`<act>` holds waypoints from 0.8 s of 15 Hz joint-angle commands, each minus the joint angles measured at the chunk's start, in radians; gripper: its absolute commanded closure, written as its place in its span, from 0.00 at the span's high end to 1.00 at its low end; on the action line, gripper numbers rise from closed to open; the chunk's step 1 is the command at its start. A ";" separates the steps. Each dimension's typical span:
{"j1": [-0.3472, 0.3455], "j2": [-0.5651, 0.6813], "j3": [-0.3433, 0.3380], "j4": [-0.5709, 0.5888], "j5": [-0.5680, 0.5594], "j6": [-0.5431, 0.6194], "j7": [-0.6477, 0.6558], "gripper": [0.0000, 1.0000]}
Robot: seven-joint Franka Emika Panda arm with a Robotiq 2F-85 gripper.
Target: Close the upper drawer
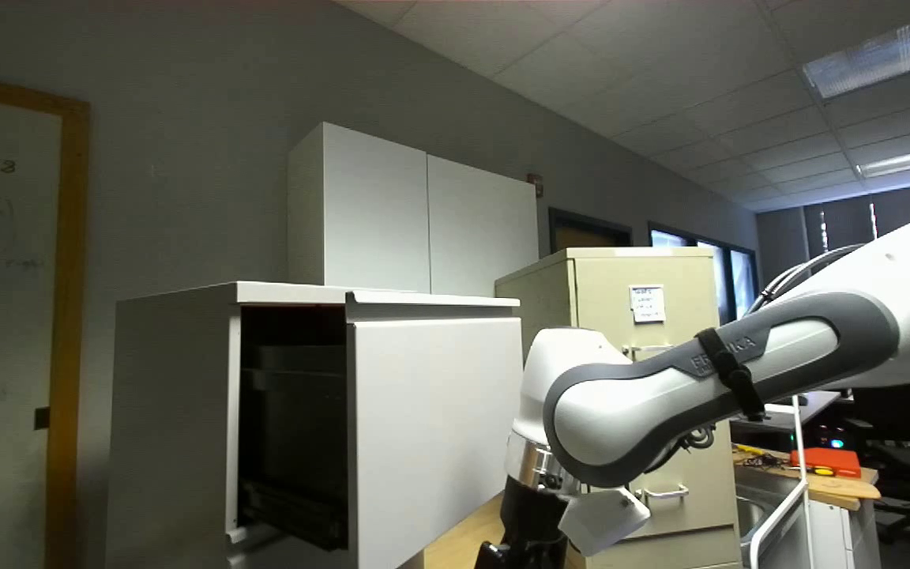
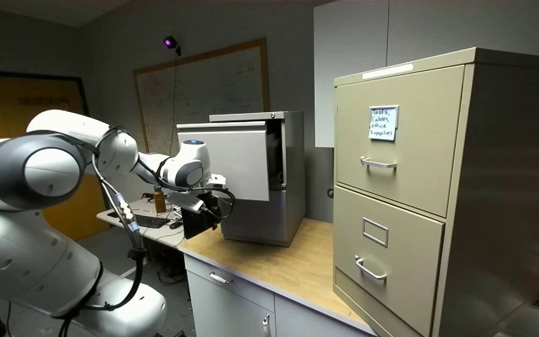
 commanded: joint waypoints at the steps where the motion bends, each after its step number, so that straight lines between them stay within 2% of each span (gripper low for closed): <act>1: 0.000 0.000 0.000 0.002 -0.001 -0.003 0.001 1.00; 12: -0.001 0.007 0.000 0.010 -0.001 -0.010 0.003 1.00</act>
